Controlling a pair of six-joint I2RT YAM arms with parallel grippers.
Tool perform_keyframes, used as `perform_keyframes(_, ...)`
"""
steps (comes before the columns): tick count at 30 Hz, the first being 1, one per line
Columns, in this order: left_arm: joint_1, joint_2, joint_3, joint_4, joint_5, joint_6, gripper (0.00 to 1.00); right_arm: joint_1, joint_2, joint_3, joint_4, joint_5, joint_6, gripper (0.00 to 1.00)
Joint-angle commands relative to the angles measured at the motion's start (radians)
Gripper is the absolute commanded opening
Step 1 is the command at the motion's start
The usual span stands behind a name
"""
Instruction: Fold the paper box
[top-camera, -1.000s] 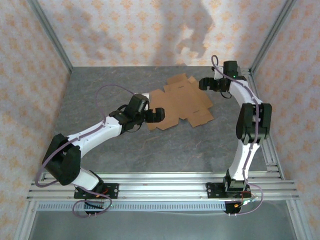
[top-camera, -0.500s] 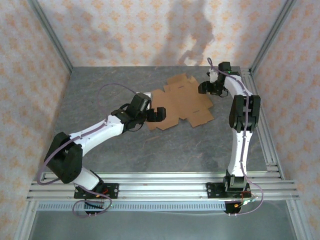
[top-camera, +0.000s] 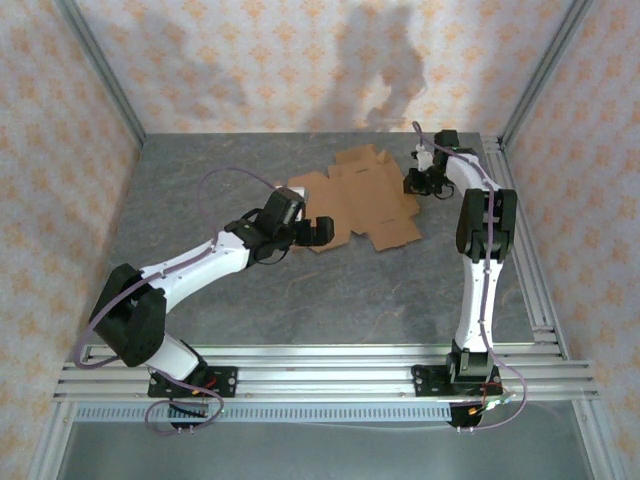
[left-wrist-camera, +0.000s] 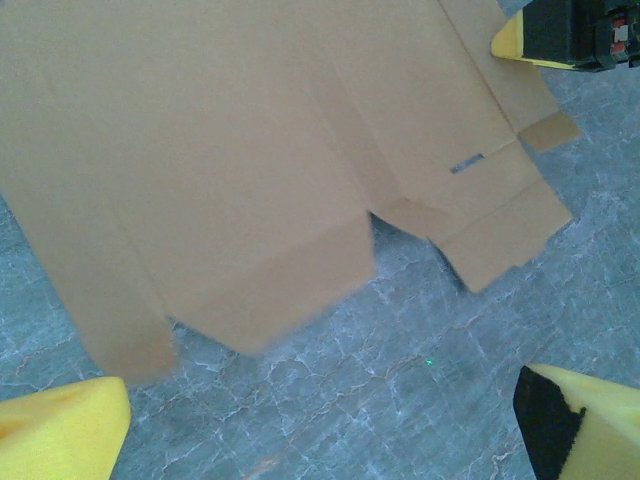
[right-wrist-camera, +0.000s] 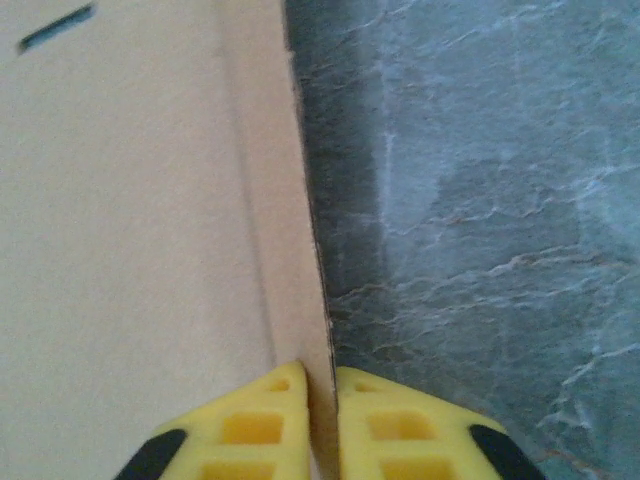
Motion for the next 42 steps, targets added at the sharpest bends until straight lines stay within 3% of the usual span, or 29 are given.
perform_keyframes(1,-0.005,-0.014,0.012,-0.006,-0.047,0.007,1.0,0.001,-0.098,-0.096,0.066,-0.013,0.012,0.03)
perform_keyframes(9,0.032,-0.051,-0.029,0.023,-0.024,-0.051,1.0,0.02,-0.273,-0.371,0.297,-0.034,0.142,0.0)
perform_keyframes(14,0.063,-0.041,-0.016,-0.002,-0.005,-0.096,1.0,0.072,-0.37,-0.537,0.431,0.028,0.286,0.0)
perform_keyframes(28,0.088,0.029,0.014,-0.019,0.01,-0.115,1.0,0.211,-0.527,-0.735,0.453,0.097,0.434,0.0)
perform_keyframes(34,0.096,0.158,0.084,-0.009,0.054,-0.103,1.0,0.211,-0.508,-0.746,0.456,0.105,0.419,0.11)
perform_keyframes(40,0.122,0.269,0.159,0.029,0.093,-0.105,1.0,0.211,-0.502,-0.765,0.514,0.102,0.428,0.4)
perform_keyframes(42,0.134,0.289,0.179,0.035,0.106,-0.103,1.0,0.21,-0.487,-0.765,0.54,0.105,0.42,0.45)
